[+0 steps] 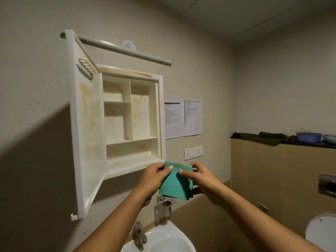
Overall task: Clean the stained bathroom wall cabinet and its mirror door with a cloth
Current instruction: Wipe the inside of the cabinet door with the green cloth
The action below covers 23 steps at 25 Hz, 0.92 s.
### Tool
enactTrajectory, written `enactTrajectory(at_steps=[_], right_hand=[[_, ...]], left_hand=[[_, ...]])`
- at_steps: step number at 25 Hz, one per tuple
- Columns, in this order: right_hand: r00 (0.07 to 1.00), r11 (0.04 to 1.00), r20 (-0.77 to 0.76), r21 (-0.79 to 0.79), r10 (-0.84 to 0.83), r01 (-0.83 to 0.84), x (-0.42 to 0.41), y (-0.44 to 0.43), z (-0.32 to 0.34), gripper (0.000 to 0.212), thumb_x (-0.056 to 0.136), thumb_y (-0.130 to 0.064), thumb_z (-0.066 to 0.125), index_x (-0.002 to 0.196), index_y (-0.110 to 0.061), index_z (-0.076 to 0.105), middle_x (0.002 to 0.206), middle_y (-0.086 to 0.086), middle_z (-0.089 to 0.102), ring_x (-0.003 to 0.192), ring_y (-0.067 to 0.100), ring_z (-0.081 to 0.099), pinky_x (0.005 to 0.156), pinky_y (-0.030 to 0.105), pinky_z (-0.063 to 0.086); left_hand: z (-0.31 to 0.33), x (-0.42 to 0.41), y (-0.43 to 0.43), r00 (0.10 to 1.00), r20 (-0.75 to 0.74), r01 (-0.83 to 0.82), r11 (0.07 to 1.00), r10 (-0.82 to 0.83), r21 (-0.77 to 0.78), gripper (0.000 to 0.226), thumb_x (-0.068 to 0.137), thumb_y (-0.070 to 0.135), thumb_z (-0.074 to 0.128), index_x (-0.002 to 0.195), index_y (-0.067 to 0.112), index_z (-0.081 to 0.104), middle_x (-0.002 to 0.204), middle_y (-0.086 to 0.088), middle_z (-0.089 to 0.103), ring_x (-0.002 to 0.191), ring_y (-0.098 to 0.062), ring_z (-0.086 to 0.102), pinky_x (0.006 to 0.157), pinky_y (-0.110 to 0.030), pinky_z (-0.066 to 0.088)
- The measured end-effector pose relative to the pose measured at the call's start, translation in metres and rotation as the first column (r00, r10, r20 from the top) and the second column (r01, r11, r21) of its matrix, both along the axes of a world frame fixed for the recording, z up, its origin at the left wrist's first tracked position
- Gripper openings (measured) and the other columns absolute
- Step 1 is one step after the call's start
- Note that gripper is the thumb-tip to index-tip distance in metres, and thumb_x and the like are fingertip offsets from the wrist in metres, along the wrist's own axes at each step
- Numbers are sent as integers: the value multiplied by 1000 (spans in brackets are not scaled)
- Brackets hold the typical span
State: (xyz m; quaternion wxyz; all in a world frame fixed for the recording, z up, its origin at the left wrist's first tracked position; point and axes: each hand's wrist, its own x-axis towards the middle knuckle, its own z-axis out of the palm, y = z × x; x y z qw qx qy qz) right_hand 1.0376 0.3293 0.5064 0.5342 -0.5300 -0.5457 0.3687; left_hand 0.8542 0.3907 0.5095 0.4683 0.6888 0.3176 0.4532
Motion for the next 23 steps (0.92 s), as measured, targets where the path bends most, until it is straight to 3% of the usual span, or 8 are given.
enactTrajectory(at_steps=[3,6,10,15,17,19,21,23], right_hand=[[976,999,-218,-47,14,-24,4,32,21,47,99,-57,54,123,-17,60,117,16,69,100,29,74,77,38,62],[878,997,-478,-64,-4,-31,-20,60,30,46,104,-54,44,120,-15,63,112,19,72,100,31,73,84,43,62],[856,997,-516,-51,22,-56,-45,107,43,32,108,-41,44,114,-16,62,110,19,71,103,33,70,91,49,60],[930,972,-291,-1,224,-235,-40,176,61,18,105,-23,55,115,-11,63,106,16,74,96,31,75,83,49,63],[942,963,-202,81,269,-258,-42,205,61,15,103,-15,58,108,-5,67,99,14,76,87,27,77,74,44,65],[947,961,-197,161,255,-225,-47,230,64,13,103,-12,57,106,-5,67,98,12,75,87,24,76,69,37,65],[953,944,-120,219,277,-246,-47,254,67,18,103,-10,50,113,-10,65,101,7,74,90,20,74,76,38,65],[925,903,10,213,379,-373,-44,274,75,20,104,-12,47,116,-16,63,104,4,73,94,17,72,83,39,63]], left_hand=[[15,26,28,996,62,-71,997,69,36,21,101,34,60,109,17,70,99,-7,75,87,-20,74,72,-33,61],[15,49,48,964,137,-232,973,230,-3,20,103,38,57,113,20,60,105,-3,69,92,-20,72,75,-36,63],[23,42,84,914,174,-374,927,366,16,23,101,40,60,119,26,55,108,0,67,95,-16,69,76,-33,62],[47,1,140,772,226,-623,777,594,84,29,98,38,66,117,17,59,107,-3,69,90,-16,71,64,-24,58],[54,-2,157,725,268,-666,746,635,34,32,98,39,66,120,18,57,109,-3,69,93,-18,72,69,-27,61],[59,3,172,739,265,-643,766,620,1,36,97,37,68,125,19,53,113,-4,69,98,-19,71,75,-30,62],[64,9,183,754,259,-624,781,604,-3,38,95,28,72,127,20,53,116,-4,69,100,-19,71,77,-31,62],[72,9,193,720,257,-675,737,645,41,38,91,20,76,124,21,56,115,-5,70,99,-20,72,76,-30,62]])
